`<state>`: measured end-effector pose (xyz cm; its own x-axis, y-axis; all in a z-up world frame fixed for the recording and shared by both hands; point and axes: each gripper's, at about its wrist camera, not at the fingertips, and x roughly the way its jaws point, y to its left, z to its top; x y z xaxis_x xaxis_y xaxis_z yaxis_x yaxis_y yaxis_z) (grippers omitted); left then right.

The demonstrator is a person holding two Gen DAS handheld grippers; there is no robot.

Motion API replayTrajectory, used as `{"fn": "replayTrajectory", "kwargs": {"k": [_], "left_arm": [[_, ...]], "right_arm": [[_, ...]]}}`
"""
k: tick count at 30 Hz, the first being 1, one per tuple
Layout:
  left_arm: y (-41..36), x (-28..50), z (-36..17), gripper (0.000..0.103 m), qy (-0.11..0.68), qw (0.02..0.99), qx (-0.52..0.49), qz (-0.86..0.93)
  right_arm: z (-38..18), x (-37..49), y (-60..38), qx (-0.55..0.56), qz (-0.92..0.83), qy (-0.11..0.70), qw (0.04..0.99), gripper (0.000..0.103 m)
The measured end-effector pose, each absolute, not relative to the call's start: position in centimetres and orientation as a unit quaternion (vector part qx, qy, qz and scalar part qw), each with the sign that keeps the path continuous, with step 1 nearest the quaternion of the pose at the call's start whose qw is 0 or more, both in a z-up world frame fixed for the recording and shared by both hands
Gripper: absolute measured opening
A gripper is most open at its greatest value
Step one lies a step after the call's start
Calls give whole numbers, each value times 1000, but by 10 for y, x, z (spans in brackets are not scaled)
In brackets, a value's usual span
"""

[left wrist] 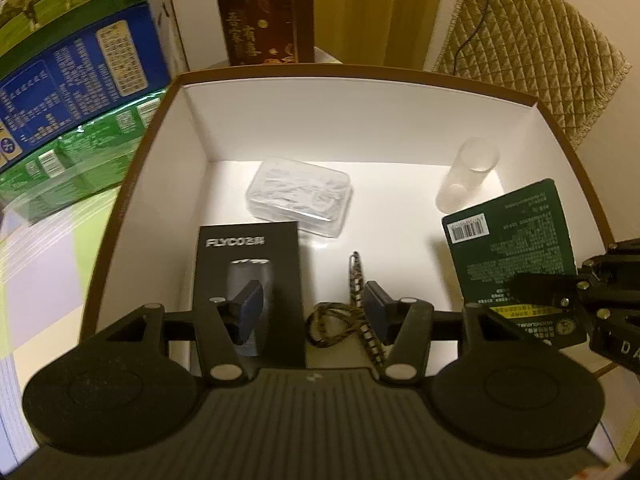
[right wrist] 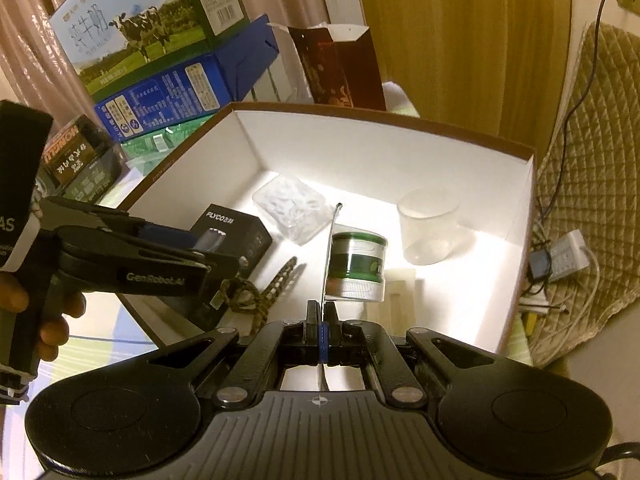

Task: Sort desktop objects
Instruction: 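Lower the green card package into the box and open the right tool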

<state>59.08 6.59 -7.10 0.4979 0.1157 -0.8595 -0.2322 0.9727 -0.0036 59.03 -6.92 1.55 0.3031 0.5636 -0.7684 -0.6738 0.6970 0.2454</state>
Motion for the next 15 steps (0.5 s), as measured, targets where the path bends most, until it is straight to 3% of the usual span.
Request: {"fn": "replayTrajectory", "kwargs": {"k": [8,15], "left_arm": [[79,585,-71,51,489,862,-70,112],[86,583,-73,52,490,860,-77,118]], "right_arm": [[16,590,-51,-104,392,427,808,0],[8,569,-21,-281,382,303,827,0]]}}
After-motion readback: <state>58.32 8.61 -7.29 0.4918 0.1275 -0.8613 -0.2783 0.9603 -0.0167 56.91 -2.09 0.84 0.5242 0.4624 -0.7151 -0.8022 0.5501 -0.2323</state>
